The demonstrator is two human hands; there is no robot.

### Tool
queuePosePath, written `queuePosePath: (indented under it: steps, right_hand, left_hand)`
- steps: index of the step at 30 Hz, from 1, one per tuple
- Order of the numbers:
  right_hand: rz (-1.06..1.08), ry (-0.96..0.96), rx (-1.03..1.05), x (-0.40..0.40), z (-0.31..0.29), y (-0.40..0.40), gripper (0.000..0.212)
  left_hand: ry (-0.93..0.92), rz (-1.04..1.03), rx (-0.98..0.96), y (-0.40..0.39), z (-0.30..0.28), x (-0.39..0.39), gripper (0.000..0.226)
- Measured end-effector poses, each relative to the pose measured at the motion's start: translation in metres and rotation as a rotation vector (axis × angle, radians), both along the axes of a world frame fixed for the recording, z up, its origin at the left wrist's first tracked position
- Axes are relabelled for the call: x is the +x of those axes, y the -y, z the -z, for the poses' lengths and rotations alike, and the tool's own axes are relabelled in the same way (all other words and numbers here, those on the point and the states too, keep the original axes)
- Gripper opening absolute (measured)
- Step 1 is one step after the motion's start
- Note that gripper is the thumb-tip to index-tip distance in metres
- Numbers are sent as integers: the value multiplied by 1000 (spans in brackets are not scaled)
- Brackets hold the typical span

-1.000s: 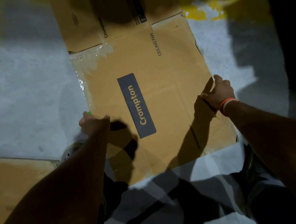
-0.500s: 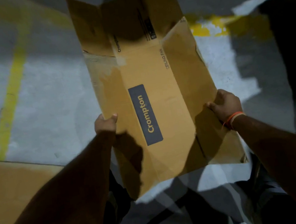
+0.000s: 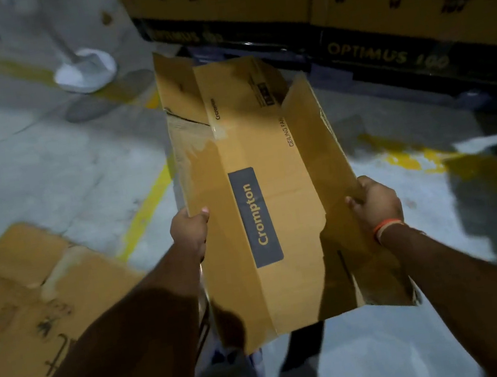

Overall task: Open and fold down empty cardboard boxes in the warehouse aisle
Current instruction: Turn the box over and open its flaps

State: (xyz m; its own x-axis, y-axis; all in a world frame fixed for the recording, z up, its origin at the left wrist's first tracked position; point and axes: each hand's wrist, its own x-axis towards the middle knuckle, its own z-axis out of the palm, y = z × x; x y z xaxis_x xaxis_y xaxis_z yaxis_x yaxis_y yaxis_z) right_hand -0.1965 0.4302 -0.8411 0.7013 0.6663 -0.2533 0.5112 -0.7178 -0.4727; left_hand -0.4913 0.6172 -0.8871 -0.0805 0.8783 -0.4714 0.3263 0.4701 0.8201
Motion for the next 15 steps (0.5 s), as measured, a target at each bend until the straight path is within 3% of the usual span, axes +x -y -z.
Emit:
queuePosePath:
  steps: [3,5,6,10,15]
  right_hand:
    - [-142,23,28,-47,-25,-49,20]
    - [-271,60,45,-81,-38,-84,30]
    - [-340,77,45,-99,-42,-102,36]
    - [-550,121,87,-171,-63,-167,34]
    - [-740,80,128,-291,-67,-225,31]
  left_hand:
    - [53,-163,35,-13,15,-69,40]
    - [102,-308,52,-10,15,-111,62]
    - [120,-374,50,-4,7,-129,62]
    - [78,-602,102,19,-43,-190,28]
    - [-166,-726,110,31,-64,-317,34]
